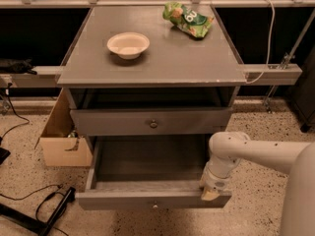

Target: Open middle drawer

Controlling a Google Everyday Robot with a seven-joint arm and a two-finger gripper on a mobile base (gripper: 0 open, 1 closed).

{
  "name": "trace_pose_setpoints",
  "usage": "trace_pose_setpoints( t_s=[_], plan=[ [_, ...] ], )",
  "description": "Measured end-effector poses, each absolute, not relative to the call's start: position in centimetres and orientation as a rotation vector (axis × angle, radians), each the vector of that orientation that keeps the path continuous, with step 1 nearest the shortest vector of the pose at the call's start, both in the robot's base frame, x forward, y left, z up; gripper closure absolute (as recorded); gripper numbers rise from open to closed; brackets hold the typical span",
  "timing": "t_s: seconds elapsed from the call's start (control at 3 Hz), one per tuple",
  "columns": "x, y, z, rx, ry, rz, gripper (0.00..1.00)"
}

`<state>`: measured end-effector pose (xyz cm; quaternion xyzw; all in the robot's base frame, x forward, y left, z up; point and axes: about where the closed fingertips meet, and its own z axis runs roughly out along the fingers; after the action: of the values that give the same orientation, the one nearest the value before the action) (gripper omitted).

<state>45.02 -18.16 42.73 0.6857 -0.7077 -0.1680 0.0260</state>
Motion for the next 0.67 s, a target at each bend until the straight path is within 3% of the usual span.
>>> trace_pose_setpoints(
  t_s=[0.67],
  plan=[
    [45.02,-17.7,43.21,2.103,-2.223,-0.535,1.0]
  ],
)
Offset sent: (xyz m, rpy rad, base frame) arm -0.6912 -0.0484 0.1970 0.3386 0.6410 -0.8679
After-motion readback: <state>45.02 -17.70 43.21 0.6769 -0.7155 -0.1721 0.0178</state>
